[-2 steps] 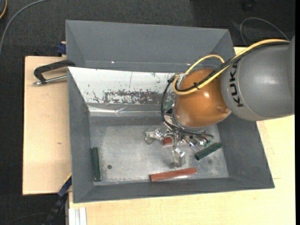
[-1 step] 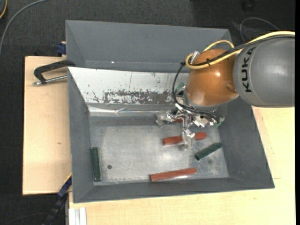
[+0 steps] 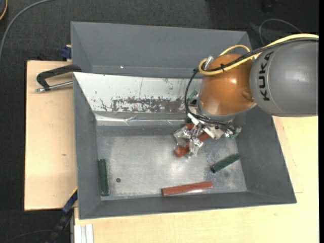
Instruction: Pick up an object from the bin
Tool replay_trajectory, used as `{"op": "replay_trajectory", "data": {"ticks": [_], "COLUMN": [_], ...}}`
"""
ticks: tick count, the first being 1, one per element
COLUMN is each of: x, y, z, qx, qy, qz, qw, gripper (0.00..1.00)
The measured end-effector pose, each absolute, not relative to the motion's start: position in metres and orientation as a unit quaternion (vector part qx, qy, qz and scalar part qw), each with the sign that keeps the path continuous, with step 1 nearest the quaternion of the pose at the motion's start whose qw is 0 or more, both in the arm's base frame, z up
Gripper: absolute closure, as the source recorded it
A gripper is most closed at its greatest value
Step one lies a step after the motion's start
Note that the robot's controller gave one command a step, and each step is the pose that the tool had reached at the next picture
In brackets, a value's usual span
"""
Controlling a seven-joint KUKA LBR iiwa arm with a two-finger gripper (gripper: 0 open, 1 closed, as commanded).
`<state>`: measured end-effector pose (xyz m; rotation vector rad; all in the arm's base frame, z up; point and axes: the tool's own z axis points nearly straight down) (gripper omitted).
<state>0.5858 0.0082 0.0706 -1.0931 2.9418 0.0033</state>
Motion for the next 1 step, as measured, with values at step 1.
{"op": "replay_trajectory", "data": {"ticks": [1], "x": [0.5031], "y": [-0.0093], "z": [0.2654], "qx": [-0.447], "qy": [0.894], "qz": [-0.003], "qw": [0.006], "gripper": [1.0]}}
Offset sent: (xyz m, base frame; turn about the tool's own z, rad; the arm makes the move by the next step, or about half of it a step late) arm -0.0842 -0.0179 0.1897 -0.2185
